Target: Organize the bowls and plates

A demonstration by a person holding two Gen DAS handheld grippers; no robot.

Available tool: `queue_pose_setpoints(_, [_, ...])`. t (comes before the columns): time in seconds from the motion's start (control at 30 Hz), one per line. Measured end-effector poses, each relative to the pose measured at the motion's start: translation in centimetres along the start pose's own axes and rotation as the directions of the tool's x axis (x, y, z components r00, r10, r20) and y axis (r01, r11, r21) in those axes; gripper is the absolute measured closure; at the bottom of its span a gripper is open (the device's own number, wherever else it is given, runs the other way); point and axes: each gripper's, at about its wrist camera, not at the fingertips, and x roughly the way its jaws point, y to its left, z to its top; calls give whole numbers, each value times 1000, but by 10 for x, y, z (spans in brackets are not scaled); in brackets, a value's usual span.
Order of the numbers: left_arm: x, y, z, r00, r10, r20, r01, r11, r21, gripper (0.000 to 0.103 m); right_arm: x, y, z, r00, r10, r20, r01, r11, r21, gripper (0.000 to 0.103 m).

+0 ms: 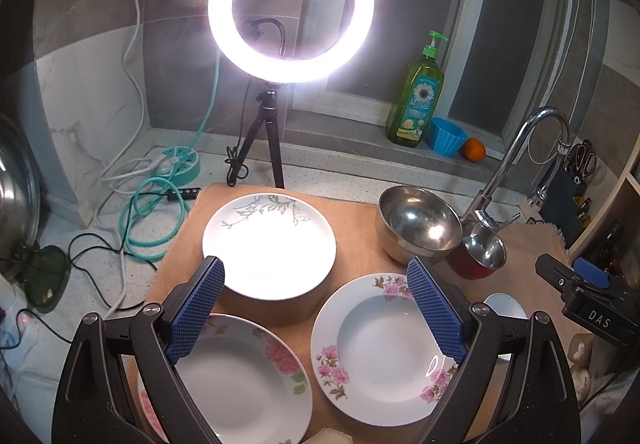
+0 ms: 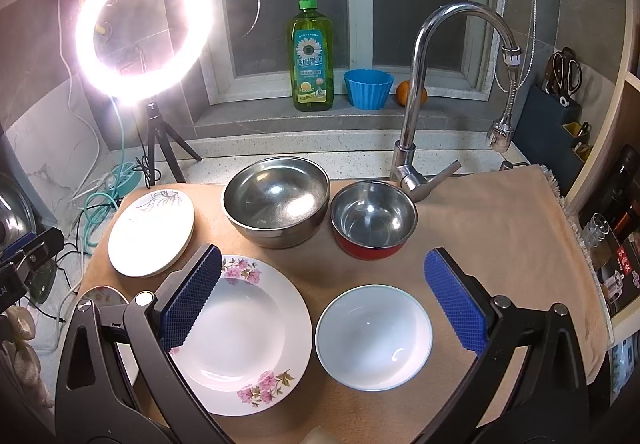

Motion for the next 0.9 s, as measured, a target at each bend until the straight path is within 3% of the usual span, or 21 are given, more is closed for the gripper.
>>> queue_pose_setpoints(0.57, [7,-1,-8,1000,-9,-28,9,1000,0,11,11,-4,-2,999,5,-42,-5,1000,-9,0])
queue_pose_setpoints(0.9, [21,8,-16,995,-30,-91,28,999,-18,13,23,-7,-9,996,41,-77,-42,999,-19,1])
